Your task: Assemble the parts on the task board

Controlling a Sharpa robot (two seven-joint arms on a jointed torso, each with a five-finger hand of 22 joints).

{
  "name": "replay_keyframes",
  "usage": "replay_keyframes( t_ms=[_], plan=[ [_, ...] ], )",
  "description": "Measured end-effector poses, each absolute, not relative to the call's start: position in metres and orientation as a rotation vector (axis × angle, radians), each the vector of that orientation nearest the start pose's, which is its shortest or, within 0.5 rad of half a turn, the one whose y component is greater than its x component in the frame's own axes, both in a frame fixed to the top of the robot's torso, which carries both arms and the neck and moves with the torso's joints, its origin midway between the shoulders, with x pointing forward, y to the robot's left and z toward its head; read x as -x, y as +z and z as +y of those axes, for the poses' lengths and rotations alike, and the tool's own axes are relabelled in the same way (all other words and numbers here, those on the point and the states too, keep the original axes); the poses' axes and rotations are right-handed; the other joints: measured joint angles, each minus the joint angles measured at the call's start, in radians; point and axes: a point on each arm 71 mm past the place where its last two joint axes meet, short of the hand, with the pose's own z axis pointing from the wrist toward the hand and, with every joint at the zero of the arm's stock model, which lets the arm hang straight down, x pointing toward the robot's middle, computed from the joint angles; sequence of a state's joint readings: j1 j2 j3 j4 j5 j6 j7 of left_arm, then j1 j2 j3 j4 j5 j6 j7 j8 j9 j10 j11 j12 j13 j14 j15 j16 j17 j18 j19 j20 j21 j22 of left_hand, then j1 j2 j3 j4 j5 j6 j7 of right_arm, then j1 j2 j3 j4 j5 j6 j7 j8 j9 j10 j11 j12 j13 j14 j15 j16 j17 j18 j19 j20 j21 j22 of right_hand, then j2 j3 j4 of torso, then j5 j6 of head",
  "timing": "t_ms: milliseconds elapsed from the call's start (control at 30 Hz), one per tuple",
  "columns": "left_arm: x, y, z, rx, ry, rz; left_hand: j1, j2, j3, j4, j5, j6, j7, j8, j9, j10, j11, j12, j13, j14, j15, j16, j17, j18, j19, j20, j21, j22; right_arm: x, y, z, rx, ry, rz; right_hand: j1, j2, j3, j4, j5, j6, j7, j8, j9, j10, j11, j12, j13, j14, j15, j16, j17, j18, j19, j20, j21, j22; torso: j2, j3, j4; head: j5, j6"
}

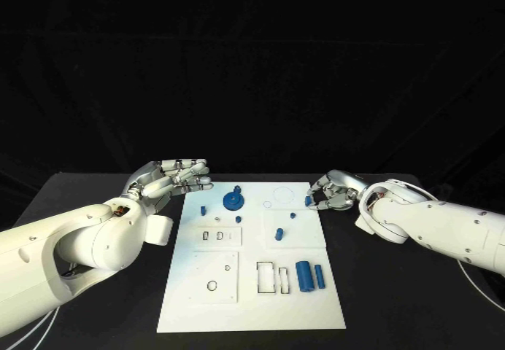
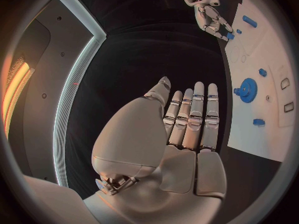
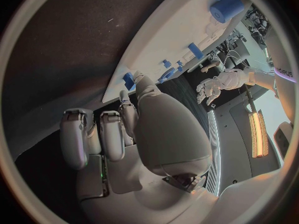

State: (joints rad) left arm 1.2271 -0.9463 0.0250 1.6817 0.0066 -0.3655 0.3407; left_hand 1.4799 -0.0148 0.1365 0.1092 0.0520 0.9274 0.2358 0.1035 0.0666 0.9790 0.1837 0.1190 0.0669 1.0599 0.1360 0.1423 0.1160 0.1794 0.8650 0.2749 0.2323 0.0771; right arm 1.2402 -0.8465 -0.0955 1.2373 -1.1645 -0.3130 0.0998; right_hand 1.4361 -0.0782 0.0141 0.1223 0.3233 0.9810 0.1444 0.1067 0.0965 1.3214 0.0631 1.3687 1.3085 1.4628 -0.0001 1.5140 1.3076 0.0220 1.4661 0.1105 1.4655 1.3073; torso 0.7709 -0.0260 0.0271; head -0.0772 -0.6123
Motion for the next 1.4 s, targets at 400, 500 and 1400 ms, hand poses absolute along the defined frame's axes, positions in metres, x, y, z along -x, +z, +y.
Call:
replay_keyframes(
  t_ms=[400, 500, 1400],
  plan=[
    [-0.472, -0.133, 0.216, 1.118, -1.574, 1.377, 0.0, 0.0, 0.004, -0.004, 0.0, 0.0, 0.0, 0.0, 0.0, 0.0, 0.0, 0.0, 0.0, 0.0, 0.0, 0.0, 0.0, 0.0, 0.0, 0.0, 0.0, -0.001, -0.531, -0.197, -0.286, -0.099, 0.643, 1.686, 0.009, 0.02, 0.027, -0.001, -0.006, 0.025, -0.011, 0.013, 0.003, 0.017, -0.01, 0.008, 0.0, 0.0, -0.007, 0.0, 0.0, 0.0, 0.0, -0.008, 0.007, 0.001, 0.0, 0.0, 0.0003, 0.002, -0.003],
    [-0.472, -0.133, 0.216, 1.119, -1.574, 1.377, 0.0, 0.0, 0.004, -0.004, 0.0, 0.0, 0.0, 0.0, 0.0, 0.0, 0.0, 0.0, 0.0, 0.0, 0.0, 0.0, 0.001, 0.0, 0.0, 0.0, 0.0, -0.001, -0.532, -0.198, -0.285, -0.099, 0.645, 1.687, 0.009, 0.02, 0.031, -0.005, -0.006, 0.025, -0.011, 0.013, 0.003, 0.017, -0.01, 0.012, 0.0, 0.0, -0.008, 0.0, 0.0, 0.0, 0.0, -0.008, 0.007, 0.001, 0.0, 0.0, 0.0003, 0.002, -0.004],
    [-0.472, -0.134, 0.216, 1.12, -1.573, 1.38, 0.0, 0.0, 0.004, -0.004, 0.0, 0.0, 0.0, 0.0, 0.0, 0.0, 0.0, 0.0, 0.0, 0.0, 0.0, 0.0, 0.001, 0.0, 0.0, 0.0, 0.0, -0.001, -0.534, -0.197, -0.281, -0.1, 0.649, 1.675, 0.029, 0.069, 0.181, -0.047, -0.129, 0.101, -0.034, 0.064, 0.011, 0.044, -0.036, 0.023, 0.003, 0.004, -0.036, 0.004, 0.0, 0.0, 0.0, -0.033, 0.019, 0.0, 0.0, 0.0006, -0.0007, 0.006, -0.008]
  ],
)
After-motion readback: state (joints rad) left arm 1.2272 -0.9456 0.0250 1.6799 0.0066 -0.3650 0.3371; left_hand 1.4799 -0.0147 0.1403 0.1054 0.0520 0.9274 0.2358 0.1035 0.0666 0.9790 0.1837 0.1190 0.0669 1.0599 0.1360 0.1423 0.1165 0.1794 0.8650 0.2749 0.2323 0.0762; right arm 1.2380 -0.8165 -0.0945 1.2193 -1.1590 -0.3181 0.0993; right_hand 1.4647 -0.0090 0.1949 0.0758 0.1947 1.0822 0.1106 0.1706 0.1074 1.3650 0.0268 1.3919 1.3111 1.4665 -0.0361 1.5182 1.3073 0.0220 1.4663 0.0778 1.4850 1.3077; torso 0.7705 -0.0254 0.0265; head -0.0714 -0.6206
